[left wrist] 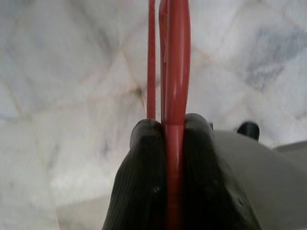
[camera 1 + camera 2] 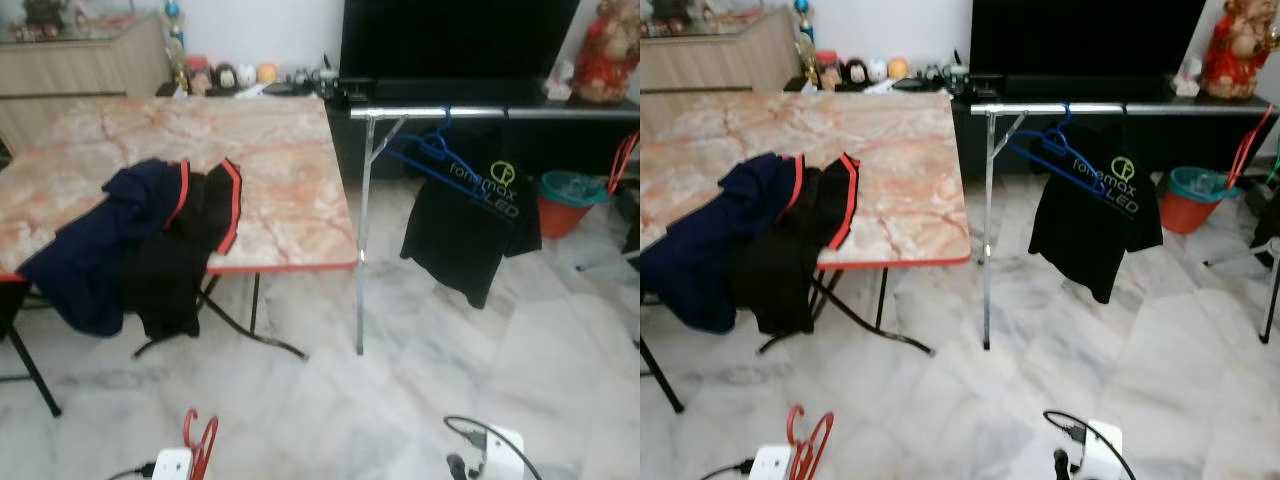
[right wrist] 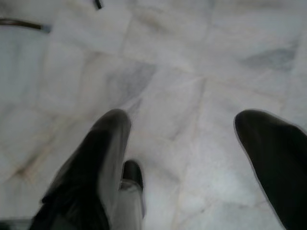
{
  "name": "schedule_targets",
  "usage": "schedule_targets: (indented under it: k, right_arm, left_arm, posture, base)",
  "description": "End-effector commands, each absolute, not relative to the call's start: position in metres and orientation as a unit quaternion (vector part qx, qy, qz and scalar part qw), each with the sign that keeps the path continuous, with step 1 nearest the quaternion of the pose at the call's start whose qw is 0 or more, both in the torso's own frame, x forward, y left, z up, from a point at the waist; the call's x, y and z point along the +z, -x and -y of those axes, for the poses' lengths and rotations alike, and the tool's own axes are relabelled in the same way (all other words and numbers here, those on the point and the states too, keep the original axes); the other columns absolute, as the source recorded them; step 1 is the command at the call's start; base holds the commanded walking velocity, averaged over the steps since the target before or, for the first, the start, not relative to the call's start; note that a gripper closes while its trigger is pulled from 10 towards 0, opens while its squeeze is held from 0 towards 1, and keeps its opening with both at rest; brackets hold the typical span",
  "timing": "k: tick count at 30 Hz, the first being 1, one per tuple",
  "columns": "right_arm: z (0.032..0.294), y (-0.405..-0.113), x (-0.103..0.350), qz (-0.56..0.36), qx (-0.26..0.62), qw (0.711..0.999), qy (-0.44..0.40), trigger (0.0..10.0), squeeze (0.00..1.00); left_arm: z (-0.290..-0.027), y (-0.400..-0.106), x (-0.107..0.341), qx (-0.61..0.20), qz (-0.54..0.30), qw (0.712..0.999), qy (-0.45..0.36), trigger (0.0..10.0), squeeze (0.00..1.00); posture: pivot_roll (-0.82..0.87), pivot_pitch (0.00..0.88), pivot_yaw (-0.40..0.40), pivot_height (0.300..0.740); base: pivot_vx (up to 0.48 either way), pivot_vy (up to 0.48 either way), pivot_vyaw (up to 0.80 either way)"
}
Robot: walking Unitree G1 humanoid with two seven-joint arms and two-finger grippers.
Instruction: Hang hanger
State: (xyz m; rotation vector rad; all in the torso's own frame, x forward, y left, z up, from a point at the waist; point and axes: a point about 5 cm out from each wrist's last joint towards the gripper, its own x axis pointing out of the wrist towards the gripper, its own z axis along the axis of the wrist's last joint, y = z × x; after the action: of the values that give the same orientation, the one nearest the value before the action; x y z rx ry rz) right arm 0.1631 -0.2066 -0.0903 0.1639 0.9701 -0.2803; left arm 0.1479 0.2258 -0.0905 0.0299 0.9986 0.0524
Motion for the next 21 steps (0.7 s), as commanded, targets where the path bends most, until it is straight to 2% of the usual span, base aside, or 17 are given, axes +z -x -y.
schedule_targets:
  k: [1,21]
  right_arm:
    - [0.2124,-0.1633,-0.0892,-0.464,-0.142,0.871,-0.075,10.0,0.00]
    - [0.2106,-0.1701,-0.0866,-0.455,-0.136,0.877,-0.077,10.0,0.00]
  left_arm:
    - [-0.2242,-0.1478,-0.0910,0.023,-0.479,0.877,-0.015,10.0,0.00]
    - [-0.2210,-0.1463,-0.0924,0.025,-0.482,0.876,-0.009,10.0,0.00]
  posture:
    - [0.03,0.000,-0.021,0.740]
    - [0.03,0.000,-0.025,0.740]
  base:
    - [0.000,-0.480,0.00]
    - [0.000,-0.480,0.00]
